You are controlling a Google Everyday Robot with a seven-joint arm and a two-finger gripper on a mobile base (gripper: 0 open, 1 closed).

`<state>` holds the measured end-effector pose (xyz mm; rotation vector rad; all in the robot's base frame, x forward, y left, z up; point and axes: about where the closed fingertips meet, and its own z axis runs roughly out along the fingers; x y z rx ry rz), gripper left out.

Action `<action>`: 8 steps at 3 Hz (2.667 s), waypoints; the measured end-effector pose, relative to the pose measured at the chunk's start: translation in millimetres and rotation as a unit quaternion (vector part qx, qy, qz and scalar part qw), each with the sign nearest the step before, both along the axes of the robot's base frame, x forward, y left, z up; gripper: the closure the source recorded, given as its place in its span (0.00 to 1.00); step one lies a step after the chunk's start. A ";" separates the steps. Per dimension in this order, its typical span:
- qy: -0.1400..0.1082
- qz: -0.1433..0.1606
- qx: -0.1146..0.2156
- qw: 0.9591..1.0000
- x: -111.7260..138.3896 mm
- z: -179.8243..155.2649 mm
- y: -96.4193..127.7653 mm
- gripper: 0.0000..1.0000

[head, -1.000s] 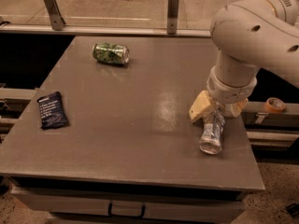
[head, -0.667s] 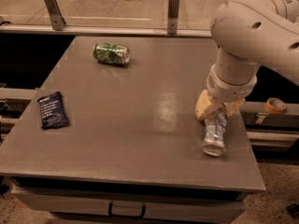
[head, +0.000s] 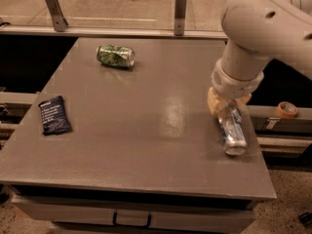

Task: Place redbull can upright

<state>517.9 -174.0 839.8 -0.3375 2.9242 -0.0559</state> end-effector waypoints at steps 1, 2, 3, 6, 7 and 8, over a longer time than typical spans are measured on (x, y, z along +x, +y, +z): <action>-0.059 0.089 0.088 0.990 50.0 33.0 52.3 1.00; -0.121 0.163 0.201 0.958 97.2 66.5 95.2 1.00; -0.153 0.198 0.226 0.941 109.9 95.4 105.7 1.00; -0.292 0.220 0.288 0.885 133.8 139.5 96.2 1.00; -0.375 0.233 0.312 0.841 139.7 156.5 89.2 1.00; -0.454 0.236 0.315 0.799 139.1 159.3 83.2 1.00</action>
Offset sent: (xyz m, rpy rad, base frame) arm 0.1336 0.1385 0.1519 0.5437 -0.5860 1.1123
